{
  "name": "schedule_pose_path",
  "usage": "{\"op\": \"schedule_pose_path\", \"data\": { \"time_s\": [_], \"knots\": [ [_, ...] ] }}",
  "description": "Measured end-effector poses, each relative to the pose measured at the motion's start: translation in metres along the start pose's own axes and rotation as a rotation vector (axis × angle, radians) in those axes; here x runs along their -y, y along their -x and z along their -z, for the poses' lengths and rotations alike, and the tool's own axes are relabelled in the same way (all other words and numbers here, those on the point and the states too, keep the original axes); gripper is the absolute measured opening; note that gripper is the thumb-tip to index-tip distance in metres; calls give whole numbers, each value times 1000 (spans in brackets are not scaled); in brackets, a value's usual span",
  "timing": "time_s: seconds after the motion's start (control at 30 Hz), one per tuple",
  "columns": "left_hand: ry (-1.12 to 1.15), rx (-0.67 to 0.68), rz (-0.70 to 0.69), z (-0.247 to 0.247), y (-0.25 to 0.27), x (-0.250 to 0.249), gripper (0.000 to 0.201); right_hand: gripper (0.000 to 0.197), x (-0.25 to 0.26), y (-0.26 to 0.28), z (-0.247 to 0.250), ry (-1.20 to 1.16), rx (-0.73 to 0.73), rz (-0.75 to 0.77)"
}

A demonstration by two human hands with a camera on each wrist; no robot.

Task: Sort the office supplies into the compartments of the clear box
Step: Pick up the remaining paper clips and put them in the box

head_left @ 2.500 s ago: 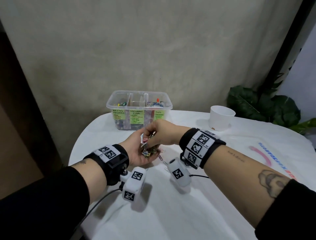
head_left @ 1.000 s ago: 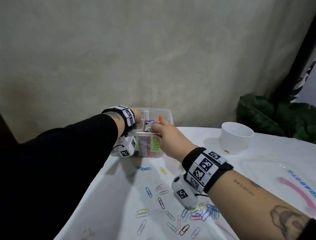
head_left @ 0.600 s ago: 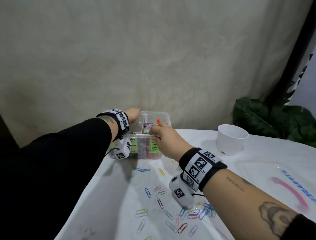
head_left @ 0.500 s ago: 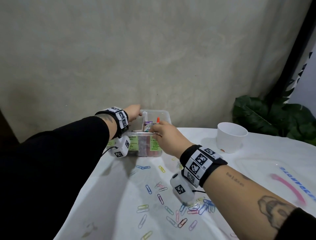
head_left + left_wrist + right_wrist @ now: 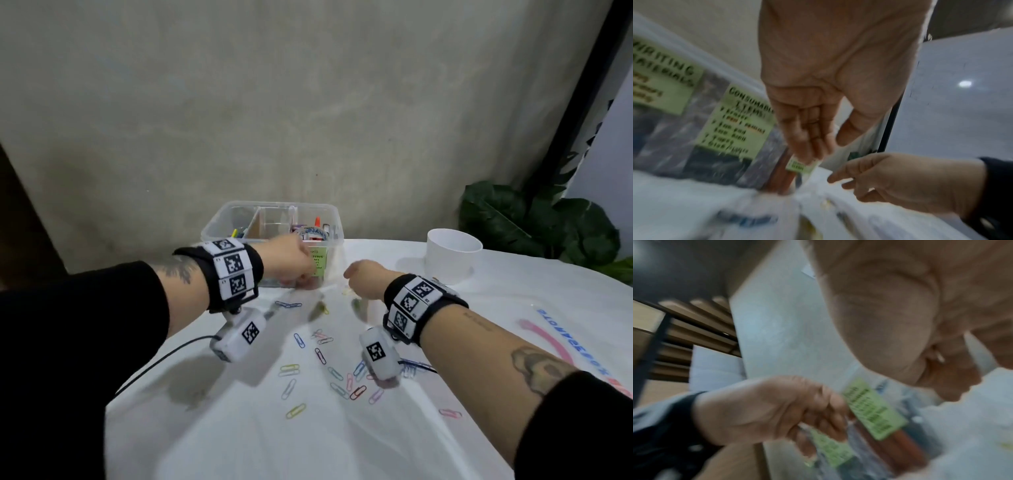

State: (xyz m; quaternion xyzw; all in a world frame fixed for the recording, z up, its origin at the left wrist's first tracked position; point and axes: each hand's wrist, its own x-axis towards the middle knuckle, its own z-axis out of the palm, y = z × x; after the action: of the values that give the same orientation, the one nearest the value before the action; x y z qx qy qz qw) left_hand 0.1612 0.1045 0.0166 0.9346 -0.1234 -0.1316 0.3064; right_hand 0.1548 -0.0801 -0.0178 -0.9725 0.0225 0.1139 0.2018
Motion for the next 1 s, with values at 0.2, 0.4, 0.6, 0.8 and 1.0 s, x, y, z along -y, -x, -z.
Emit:
{"op": "schedule_pose_path", "data": {
  "time_s": [0.2, 0.4, 0.6, 0.8, 1.0],
  "knots": [
    [-308, 187, 222, -53, 18, 21, 46, 37, 6, 17, -25, 293, 200, 9],
    [-207, 221, 136, -74, 38, 15, 39, 52, 24, 61, -32, 264, 331, 141],
    [-36, 426, -87, -79, 67, 15, 25, 36, -5, 93, -15, 37, 528, 247],
    [-412, 227, 146, -71, 88, 17, 105, 35, -26, 88, -4, 192, 146, 103],
    [-479, 409, 64, -108, 113, 28, 120, 62, -21, 119, -33, 400, 434, 179]
  ]
}}
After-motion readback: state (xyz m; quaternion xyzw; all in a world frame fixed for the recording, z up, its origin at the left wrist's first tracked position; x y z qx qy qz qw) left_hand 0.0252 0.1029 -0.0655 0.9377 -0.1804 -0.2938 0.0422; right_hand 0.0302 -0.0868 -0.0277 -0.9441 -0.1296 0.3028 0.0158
